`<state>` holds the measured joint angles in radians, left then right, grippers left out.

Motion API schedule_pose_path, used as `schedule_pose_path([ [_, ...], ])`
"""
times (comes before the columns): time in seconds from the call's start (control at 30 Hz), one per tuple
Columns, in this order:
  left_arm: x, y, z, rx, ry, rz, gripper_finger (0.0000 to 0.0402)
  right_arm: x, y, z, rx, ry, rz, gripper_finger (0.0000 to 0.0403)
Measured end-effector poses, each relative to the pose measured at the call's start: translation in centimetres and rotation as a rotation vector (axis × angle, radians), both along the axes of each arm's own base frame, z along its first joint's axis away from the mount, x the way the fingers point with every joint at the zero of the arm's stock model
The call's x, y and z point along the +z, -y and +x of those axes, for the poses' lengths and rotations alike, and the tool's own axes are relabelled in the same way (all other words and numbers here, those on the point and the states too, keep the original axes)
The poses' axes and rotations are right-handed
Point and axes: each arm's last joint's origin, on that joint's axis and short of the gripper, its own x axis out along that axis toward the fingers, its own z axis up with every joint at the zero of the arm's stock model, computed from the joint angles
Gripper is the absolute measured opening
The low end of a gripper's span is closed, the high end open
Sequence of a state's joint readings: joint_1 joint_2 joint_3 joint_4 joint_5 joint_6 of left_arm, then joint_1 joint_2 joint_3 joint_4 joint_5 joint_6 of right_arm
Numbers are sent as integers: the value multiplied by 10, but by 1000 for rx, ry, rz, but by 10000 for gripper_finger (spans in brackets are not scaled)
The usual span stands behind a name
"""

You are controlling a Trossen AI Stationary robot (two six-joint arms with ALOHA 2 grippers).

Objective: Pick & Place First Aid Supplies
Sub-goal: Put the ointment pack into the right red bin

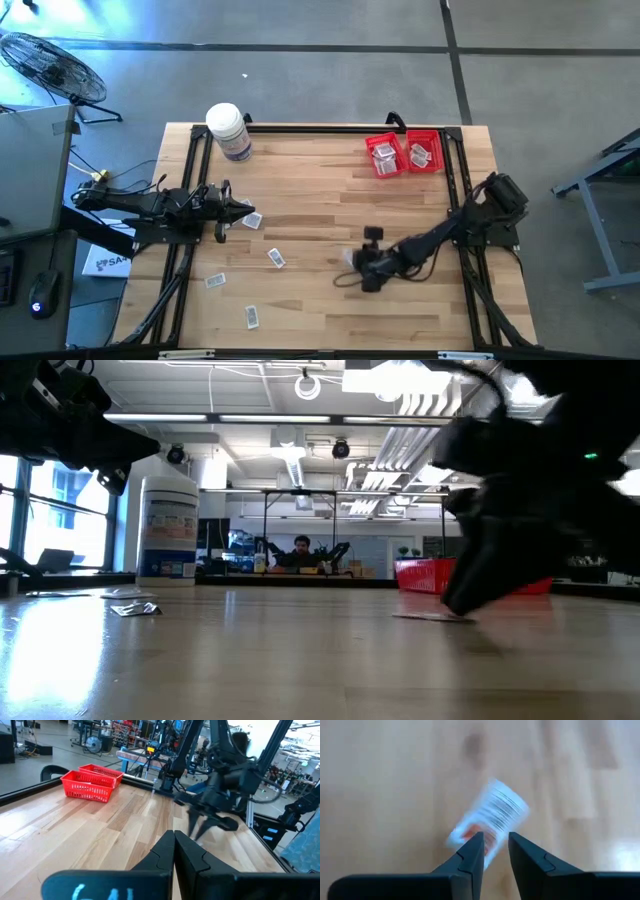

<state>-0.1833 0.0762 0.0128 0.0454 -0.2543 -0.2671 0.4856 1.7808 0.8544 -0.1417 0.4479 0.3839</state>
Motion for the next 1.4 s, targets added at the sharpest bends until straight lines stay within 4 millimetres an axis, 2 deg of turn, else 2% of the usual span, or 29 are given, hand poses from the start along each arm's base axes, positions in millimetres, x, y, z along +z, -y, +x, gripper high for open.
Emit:
schedule_pose_path([
  [0.13, 0, 0, 0, 0, 0, 0, 1, 18, 6, 6, 55, 48, 12, 83],
  [0.3, 0, 0, 0, 0, -1, 0, 1, 29, 7, 5, 152, 49, 30, 83],
  [0.5, 0, 0, 0, 0, 0, 0, 1, 30, 28, 17, 59, 93, 29, 83],
  [0.8, 0, 0, 0, 0, 0, 0, 1, 8, 52, 37, 112, 72, 35, 83],
  [1.0, 0, 0, 0, 0, 0, 0, 1, -1, 63, 40, 39, 54, 14, 83],
  [1.17, 0, 0, 0, 0, 0, 0, 1, -1, 66, 41, 51, 53, 53, 83],
  [1.4, 0, 0, 0, 0, -1, 0, 1, -18, 64, 43, 46, 10, 79, 83],
])
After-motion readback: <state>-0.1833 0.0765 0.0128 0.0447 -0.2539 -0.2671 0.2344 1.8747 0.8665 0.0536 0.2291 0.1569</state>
